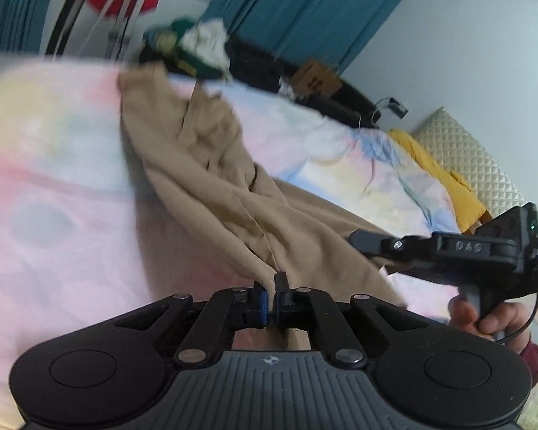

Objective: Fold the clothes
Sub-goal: 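Fold the hem end toward the collar with the left gripper while the right gripper holds the strip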

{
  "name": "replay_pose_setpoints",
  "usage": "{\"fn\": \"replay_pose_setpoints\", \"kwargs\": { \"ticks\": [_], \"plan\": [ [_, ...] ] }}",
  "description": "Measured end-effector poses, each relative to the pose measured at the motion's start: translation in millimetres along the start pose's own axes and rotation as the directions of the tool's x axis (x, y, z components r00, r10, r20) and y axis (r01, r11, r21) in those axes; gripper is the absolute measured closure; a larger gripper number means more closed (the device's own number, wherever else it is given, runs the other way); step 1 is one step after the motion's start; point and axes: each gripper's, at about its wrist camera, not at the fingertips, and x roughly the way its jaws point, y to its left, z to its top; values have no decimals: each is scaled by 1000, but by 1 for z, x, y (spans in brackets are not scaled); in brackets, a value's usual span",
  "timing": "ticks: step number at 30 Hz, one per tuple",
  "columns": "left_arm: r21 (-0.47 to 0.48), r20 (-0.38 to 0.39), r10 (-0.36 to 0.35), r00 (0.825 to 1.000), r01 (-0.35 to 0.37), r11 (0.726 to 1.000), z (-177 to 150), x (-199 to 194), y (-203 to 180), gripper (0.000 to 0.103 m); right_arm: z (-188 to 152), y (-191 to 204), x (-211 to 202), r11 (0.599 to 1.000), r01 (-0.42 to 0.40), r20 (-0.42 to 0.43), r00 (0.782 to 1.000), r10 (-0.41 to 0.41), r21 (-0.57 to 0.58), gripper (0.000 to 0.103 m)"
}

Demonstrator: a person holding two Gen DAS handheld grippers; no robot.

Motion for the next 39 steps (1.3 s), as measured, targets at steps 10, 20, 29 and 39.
{"fn": "replay_pose_setpoints", "kwargs": {
  "ticks": [10, 20, 29, 39],
  "plan": [
    [26, 34, -19, 999, 18, 999, -47, -63, -39, 99, -28, 14, -59, 993, -46, -18, 999, 44, -107, 94],
    [-18, 52, -59, 997, 60, 998, -94, -76, -34, 99, -91, -7, -88, 993, -84, -88, 993, 77, -79, 94],
    [-6, 204, -30, 979, 32, 999, 12, -36, -24, 98, -13, 2, -54, 998, -34, 119, 992, 40, -54, 94],
    [-198, 271, 132, 954, -79, 977, 108, 92, 58, 98, 82, -36, 64, 981, 193, 217, 959, -182, -31, 94]
  ]
}}
